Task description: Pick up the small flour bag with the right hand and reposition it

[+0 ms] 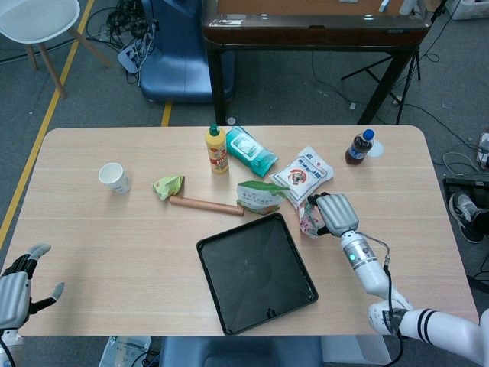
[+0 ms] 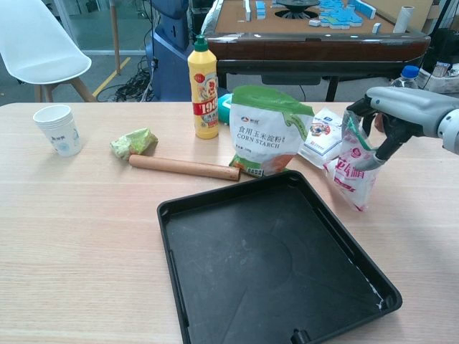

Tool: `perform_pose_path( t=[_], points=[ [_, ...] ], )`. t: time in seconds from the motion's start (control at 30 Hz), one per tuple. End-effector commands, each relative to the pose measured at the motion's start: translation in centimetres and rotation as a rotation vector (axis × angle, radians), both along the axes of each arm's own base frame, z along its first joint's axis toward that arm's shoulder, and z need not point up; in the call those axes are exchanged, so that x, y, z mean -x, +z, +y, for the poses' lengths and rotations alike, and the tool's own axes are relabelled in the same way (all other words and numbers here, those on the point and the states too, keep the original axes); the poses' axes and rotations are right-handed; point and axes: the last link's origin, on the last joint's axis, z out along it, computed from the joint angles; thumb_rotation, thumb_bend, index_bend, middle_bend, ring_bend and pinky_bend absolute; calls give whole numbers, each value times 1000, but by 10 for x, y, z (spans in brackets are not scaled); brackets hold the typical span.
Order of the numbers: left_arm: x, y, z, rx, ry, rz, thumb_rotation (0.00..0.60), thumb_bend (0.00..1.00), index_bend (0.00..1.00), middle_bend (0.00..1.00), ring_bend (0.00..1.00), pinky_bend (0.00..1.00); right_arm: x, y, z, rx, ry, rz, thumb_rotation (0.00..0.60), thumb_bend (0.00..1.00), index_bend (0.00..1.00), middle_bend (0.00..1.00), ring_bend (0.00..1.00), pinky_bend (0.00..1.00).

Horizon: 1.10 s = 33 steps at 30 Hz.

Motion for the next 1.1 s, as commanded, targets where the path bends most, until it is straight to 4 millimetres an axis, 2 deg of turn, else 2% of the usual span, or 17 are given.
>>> perform_pose_path(
  t=[0.03, 0.3, 0.43, 0.57, 0.73, 0.83, 0.93, 1.1],
  points=[
    [0, 0, 1, 0, 0, -2, 600, 238, 180, 177, 201, 274, -3, -7, 8, 25, -58, -73, 600, 117, 353, 382, 327, 617],
    [1, 0, 1, -1, -1, -2, 600, 238, 180, 177, 201, 274, -13, -19, 18, 7, -102, -202, 600, 117, 159, 309, 224, 614],
    [1, 0, 1, 0, -1, -3, 600, 237, 180, 177, 201, 274, -17, -21, 18, -22, -114, -230, 600, 117, 117, 285, 190, 579],
    [1, 0, 0, -1, 1, -4, 600, 238, 180, 177, 201, 274, -21, -19, 20, -38, -95, -243, 600, 117, 105, 278, 177, 538],
    [2, 2, -1, -6, 3, -1, 600, 238, 180, 177, 201, 274, -20, -5, 25, -49, -58, -247, 600, 117, 105, 276, 176, 461],
    [2, 3, -2, -9, 5, 2, 600, 238, 180, 177, 201, 275, -11, 5, 29, -86, -29, -198, 600, 112, 105, 272, 175, 430],
    [1, 4, -2, -10, 7, 4, 600, 237, 180, 177, 201, 274, -2, 13, 28, -126, 4, -122, 600, 33, 105, 268, 175, 400],
    [-2, 2, -3, -8, 4, 4, 600, 238, 180, 177, 201, 274, 10, 23, 18, -146, 60, -12, 600, 0, 105, 266, 174, 384]
  ],
)
